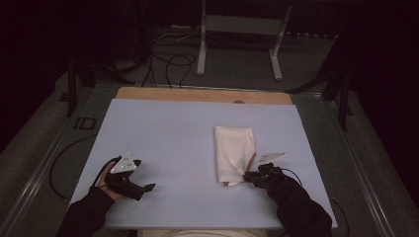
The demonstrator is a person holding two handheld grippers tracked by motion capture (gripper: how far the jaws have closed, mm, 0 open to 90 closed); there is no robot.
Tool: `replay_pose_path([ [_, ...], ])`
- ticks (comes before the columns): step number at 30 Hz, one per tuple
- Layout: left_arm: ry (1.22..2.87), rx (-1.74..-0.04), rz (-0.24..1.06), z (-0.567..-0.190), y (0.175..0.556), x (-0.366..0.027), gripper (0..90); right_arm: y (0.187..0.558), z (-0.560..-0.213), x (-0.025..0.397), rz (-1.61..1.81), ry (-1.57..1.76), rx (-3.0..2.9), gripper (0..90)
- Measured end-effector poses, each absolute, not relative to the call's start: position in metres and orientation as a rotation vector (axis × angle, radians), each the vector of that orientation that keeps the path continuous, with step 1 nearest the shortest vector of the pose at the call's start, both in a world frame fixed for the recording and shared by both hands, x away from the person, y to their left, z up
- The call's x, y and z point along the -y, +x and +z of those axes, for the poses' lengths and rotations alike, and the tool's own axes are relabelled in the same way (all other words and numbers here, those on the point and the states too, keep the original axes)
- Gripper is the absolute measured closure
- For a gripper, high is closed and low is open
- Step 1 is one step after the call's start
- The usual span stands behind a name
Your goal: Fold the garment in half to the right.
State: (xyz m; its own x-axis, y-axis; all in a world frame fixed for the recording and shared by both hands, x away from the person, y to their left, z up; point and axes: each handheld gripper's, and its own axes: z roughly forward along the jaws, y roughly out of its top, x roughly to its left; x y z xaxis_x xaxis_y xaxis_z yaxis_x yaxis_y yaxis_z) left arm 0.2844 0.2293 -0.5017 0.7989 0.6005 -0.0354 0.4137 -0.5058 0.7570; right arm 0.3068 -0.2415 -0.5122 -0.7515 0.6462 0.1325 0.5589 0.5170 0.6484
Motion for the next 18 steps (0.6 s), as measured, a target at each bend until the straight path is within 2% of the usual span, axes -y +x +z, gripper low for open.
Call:
replay_pose_path([
  [3,2.173,-0.747,0.296,-0.502,0.284,-0.229,0.0,0.306,-0.513,0.242,1.064,1.035,-2.63,73.3],
  [7,2.174,-0.747,0.297,-0.502,0.285,-0.23,0.0,0.305,-0.507,0.239,1.071,1.025,-2.642,60.0],
  [13,2.172,-0.748,0.301,-0.501,0.285,-0.231,0.0,0.307,-0.493,0.239,1.131,1.005,-2.591,34.9],
  [18,2.168,-0.748,0.303,-0.5,0.284,-0.231,0.0,0.312,-0.485,0.236,1.168,1.001,-2.554,22.8],
])
